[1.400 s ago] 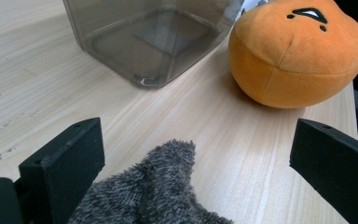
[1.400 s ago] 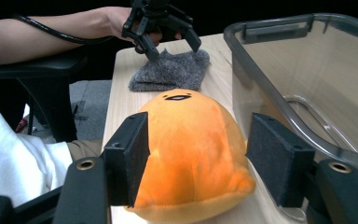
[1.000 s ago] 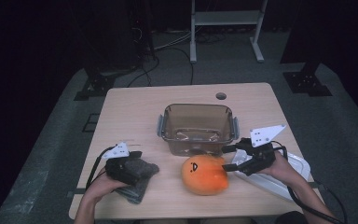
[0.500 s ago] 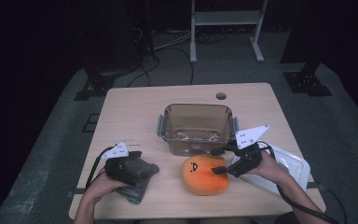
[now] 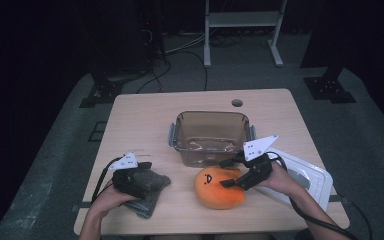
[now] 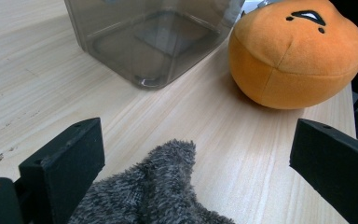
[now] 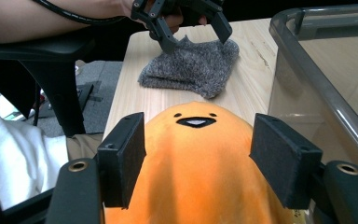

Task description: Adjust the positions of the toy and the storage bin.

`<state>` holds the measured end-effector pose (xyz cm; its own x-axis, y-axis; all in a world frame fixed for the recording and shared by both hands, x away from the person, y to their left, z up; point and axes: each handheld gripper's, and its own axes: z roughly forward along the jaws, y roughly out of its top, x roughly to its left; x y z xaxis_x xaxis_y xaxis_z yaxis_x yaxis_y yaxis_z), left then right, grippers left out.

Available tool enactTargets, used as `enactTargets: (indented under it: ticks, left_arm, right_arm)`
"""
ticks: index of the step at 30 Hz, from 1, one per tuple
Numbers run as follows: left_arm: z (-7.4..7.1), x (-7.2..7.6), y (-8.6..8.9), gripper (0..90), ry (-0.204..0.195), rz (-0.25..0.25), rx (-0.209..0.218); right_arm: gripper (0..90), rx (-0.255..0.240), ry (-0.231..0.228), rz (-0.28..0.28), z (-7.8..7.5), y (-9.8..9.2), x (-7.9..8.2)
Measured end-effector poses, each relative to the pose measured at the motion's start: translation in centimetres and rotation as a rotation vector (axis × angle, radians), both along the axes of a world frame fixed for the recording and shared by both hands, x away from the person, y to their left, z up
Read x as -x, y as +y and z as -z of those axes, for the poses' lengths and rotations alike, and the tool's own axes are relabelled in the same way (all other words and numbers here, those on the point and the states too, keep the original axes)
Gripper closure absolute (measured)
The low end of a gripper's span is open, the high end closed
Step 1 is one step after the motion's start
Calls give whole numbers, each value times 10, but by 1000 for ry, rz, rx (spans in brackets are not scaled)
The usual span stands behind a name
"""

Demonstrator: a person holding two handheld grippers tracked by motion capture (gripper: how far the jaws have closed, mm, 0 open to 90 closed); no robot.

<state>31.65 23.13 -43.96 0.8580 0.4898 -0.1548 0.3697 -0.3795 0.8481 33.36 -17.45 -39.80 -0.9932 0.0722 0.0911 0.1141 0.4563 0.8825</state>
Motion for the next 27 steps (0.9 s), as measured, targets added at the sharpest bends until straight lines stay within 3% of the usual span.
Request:
enactTargets:
  ticks: [27]
  left_arm:
    - [0,0,-1,23,3,5,0]
  right_arm:
    - [365,15,-9,37,14,11,-5]
